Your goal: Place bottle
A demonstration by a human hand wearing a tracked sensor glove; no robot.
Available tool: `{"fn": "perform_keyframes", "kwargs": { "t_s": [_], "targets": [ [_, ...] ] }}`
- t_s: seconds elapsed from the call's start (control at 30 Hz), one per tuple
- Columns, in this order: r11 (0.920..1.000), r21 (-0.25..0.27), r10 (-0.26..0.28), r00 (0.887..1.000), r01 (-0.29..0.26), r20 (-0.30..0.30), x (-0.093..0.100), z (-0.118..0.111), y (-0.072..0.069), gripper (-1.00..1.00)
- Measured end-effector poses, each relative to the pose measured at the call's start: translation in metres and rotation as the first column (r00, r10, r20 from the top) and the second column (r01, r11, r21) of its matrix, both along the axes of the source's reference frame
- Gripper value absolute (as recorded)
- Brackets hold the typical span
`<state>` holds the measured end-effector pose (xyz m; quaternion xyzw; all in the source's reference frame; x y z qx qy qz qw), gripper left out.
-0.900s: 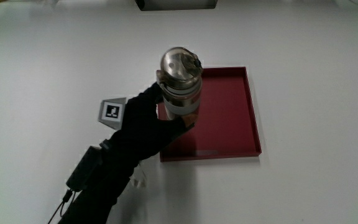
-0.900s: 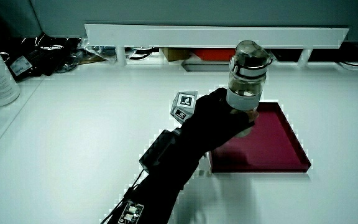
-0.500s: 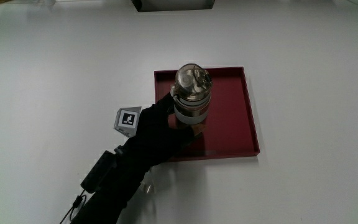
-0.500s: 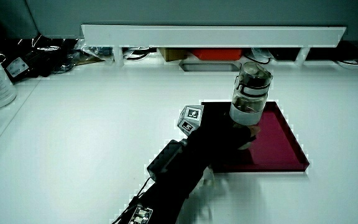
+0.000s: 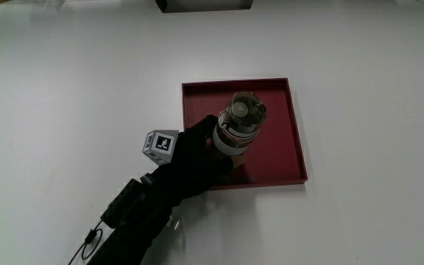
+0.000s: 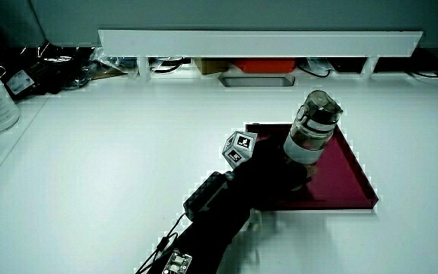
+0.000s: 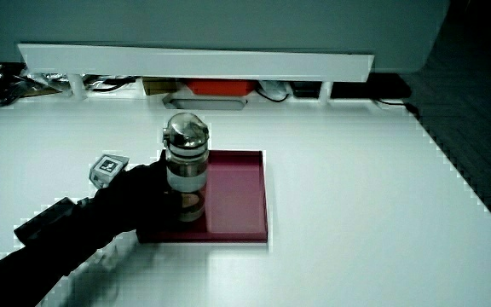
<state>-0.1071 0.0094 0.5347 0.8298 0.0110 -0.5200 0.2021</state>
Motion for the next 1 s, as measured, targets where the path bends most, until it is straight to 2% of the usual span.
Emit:
{"fn": "perform_keyframes", "kwargs": {
  "t_s": [0.03, 0.1, 0.17, 0.2, 0.23, 0.3, 0.33, 0.37, 0.4, 0.47, 0.6, 0.67, 0.7, 0.73, 0.77, 0.87, 0.9, 0.93, 0.97, 1.0],
  "targets": [
    [0.9992, -0.039, -0.002, 1.0, 0.003, 0.02, 0.0, -0.002, 0.0, 0.0],
    [0.999, -0.044, 0.011, 1.0, -0.01, 0.008, -0.001, 0.001, -0.002, 0.0],
    [0.9991, -0.035, 0.027, 0.999, -0.026, 0.021, -0.001, 0.001, -0.003, 0.0],
    [0.9986, -0.046, 0.027, 0.999, -0.026, 0.025, 0.0, 0.0, -0.003, 0.0],
    [0.998, -0.056, 0.034, 0.998, -0.031, 0.054, -0.001, -0.001, -0.004, 0.0],
    [0.9988, -0.035, 0.036, 0.999, -0.035, 0.027, -0.001, 0.001, -0.004, 0.0],
    [0.9983, -0.047, 0.038, 0.999, -0.036, 0.038, -0.001, 0.0, -0.004, 0.0],
    [0.9984, -0.046, 0.037, 0.996, -0.034, 0.079, -0.005, 0.012, -0.003, 0.0],
    [0.9986, -0.05, 0.016, 1.0, -0.016, 0.004, -0.002, 0.002, -0.003, 0.0],
    [0.9977, -0.067, -0.008, 1.0, 0.007, -0.023, -0.005, 0.001, -0.002, 0.0],
    [0.9976, -0.069, -0.015, 1.0, 0.014, -0.011, -0.008, 0.0, -0.002, 0.0],
    [0.9986, -0.051, -0.017, 1.0, 0.016, -0.015, -0.008, 0.0, -0.001, -0.06],
    [0.9977, -0.065, -0.021, 1.0, 0.02, -0.006, -0.009, -0.002, 0.0, -0.09],
    [0.9981, -0.057, -0.027, 0.999, 0.024, -0.037, -0.01, 0.0, 0.0, -0.11],
    [0.9989, -0.041, -0.023, 1.0, 0.023, -0.013, -0.011, 0.002, 0.0, -0.14],
    [0.9978, -0.063, -0.022, 1.0, 0.021, -0.018, -0.01, -0.002, 0.0, -0.23],
    [0.9971, -0.074, -0.018, 1.0, 0.018, -0.002, -0.01, -0.003, 0.0, -0.26],
    [0.9983, -0.056, -0.018, 1.0, 0.017, -0.025, -0.01, -0.001, 0.0, -0.29],
    [0.9975, -0.068, -0.022, 1.0, 0.021, -0.013, -0.01, -0.002, 0.0, -0.31],
    [0.9982, -0.058, -0.02, 0.999, 0.019, -0.025, -0.01, -0.002, 0.0, -0.34]
  ]
}}
